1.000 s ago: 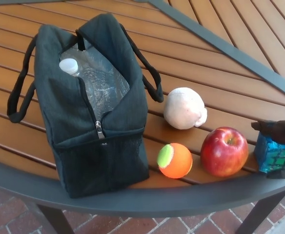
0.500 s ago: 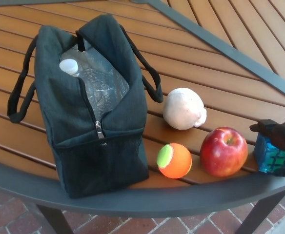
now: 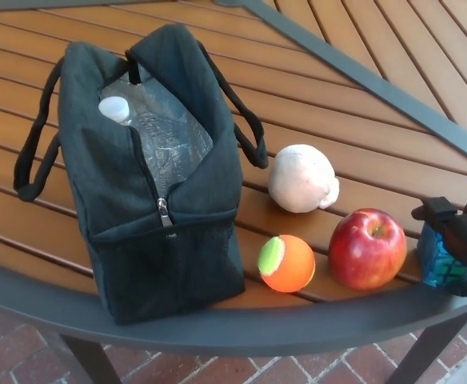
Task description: Pick up a rubric cube, an apple, a tennis ball, a soft toy, a bottle from the table and put it into the lunch box one by one
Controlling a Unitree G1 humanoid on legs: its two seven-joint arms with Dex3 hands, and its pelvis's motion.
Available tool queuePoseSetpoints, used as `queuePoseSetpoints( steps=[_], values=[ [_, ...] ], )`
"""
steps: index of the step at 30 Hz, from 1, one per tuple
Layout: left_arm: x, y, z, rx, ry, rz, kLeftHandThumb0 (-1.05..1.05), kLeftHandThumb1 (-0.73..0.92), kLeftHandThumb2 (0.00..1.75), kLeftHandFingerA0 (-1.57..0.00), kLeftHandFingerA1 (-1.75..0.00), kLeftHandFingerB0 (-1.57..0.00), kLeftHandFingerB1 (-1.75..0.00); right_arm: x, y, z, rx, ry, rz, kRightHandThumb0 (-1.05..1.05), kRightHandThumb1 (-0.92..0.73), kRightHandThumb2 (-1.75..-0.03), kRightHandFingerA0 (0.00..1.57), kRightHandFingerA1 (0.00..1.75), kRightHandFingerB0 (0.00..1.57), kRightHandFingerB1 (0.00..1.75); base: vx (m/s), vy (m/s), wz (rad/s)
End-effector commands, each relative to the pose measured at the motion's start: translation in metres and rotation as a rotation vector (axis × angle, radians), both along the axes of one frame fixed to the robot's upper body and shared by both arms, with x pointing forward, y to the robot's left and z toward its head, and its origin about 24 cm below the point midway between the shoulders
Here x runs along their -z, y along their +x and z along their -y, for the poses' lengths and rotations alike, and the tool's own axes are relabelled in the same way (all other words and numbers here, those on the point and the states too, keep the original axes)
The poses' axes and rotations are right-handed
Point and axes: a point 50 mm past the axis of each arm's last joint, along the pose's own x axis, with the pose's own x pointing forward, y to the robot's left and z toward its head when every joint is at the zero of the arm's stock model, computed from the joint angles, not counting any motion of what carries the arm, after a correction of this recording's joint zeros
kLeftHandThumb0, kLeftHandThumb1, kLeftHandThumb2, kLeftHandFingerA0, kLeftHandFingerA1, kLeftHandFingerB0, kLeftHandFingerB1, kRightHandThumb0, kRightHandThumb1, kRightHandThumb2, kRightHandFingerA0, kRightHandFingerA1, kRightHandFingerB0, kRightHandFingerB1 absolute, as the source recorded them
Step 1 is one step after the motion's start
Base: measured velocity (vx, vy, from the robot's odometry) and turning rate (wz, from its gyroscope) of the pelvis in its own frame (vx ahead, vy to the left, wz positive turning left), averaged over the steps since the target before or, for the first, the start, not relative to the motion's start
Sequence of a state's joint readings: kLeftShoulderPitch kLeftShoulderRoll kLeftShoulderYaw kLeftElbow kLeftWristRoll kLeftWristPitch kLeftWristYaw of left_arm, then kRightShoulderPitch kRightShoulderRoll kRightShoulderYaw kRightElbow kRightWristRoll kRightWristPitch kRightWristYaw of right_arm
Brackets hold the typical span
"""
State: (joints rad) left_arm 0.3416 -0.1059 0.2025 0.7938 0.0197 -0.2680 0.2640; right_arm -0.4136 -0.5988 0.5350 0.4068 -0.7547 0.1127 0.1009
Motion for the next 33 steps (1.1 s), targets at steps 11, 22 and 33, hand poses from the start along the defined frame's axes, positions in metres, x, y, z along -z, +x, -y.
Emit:
queuePoseSetpoints(
  steps=[11,22,33],
  values=[
    [-0.003,0.008,-0.012,-0.008,0.067,0.033,0.06,0.55,1.00,-1.07,-1.18,-0.94,-0.99,0.014,-0.021,0.017,0.045,0.345,0.104,-0.22,-0.71,-0.91,0.83,1.39,0.72,1.17,0.00,0.000,0.00],
    [-0.004,0.011,-0.011,-0.018,0.068,0.044,0.08,0.53,1.01,-1.00,-1.17,-0.91,-0.98,-0.041,-0.002,0.011,-0.041,0.557,0.313,-0.13,-0.57,-1.11,0.69,1.75,0.63,1.70,0.00,0.000,0.00],
    [-0.003,0.006,-0.010,-0.028,0.058,0.045,0.11,0.49,1.12,-1.02,-1.20,-0.92,-1.01,-0.118,0.021,-0.020,-0.212,0.737,0.484,-0.13,-0.63,-1.07,0.76,1.75,0.70,1.65,0.00,0.000,0.00]
  ],
)
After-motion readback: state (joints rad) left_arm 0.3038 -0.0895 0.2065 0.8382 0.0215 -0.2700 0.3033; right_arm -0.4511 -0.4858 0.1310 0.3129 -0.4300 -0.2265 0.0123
